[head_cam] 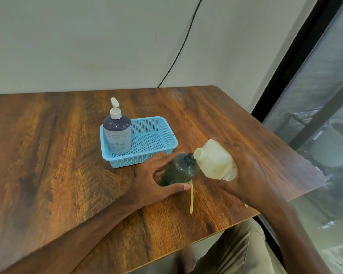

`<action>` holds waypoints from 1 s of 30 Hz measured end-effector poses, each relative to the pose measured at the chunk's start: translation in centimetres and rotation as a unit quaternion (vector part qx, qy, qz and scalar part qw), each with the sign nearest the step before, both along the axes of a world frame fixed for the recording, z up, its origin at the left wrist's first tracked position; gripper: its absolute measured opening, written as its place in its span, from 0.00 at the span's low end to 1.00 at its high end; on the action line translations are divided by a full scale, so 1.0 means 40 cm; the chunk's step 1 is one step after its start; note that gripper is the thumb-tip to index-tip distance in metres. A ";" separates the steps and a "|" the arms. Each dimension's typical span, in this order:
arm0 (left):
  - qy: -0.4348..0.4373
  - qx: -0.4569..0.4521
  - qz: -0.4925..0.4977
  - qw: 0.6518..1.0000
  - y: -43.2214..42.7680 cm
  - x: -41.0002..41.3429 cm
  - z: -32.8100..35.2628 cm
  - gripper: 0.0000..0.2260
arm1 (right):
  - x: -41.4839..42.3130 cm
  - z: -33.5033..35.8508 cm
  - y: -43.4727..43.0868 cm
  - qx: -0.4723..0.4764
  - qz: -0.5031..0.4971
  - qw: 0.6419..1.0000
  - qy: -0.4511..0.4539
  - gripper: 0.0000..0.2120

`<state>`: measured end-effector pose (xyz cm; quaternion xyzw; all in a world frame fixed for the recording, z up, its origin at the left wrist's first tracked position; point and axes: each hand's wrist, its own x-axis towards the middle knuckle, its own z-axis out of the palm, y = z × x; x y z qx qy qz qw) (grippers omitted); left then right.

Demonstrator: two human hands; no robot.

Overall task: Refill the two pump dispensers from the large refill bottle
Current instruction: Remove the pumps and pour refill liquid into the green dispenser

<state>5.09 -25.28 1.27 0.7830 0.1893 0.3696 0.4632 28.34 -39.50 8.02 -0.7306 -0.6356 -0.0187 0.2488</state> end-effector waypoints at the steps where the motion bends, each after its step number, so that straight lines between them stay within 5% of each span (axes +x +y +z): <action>1: 0.002 0.000 0.000 1.000 0.001 0.000 -0.001 0.35 | 0.000 0.000 0.000 0.001 0.002 1.000 0.000 0.48; 30: -0.003 0.003 0.000 1.000 0.001 0.001 -0.002 0.35 | -0.017 0.022 -0.002 -0.010 0.001 1.000 0.007 0.47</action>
